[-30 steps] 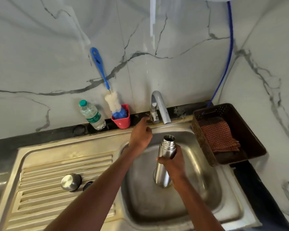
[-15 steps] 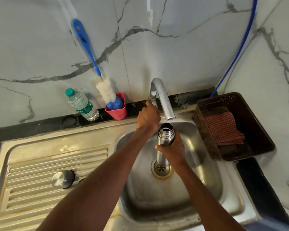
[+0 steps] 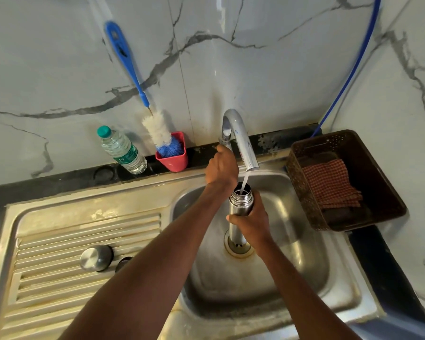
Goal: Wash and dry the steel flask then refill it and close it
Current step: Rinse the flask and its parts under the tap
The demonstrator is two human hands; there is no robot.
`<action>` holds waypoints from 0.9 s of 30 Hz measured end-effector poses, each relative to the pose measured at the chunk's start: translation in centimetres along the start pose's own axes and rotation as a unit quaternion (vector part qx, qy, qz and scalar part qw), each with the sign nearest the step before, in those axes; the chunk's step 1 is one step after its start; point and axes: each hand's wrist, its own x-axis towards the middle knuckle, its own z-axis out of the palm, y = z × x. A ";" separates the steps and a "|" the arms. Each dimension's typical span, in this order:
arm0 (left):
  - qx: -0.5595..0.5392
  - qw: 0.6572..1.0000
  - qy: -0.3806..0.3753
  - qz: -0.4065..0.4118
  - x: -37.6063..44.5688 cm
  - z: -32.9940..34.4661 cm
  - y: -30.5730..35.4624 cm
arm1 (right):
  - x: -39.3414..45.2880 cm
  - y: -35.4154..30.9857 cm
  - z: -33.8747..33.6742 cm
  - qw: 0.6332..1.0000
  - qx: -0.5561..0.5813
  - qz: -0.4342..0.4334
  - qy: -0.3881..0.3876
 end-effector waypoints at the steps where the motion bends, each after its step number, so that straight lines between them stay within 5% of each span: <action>1: 0.008 1.000 0.000 0.002 -0.1 0.0 0.1 | 0.0 0.1 0.0 1.000 0.002 0.000 0.000; 17: 0.019 1.000 -0.005 -0.002 0.0 -0.2 0.4 | 0.2 0.7 -0.5 1.000 0.002 0.002 -0.010; 27: -0.145 0.985 0.088 -0.043 -6.0 -2.6 -7.0 | 0.0 0.9 -1.7 0.999 -0.013 -0.019 -0.040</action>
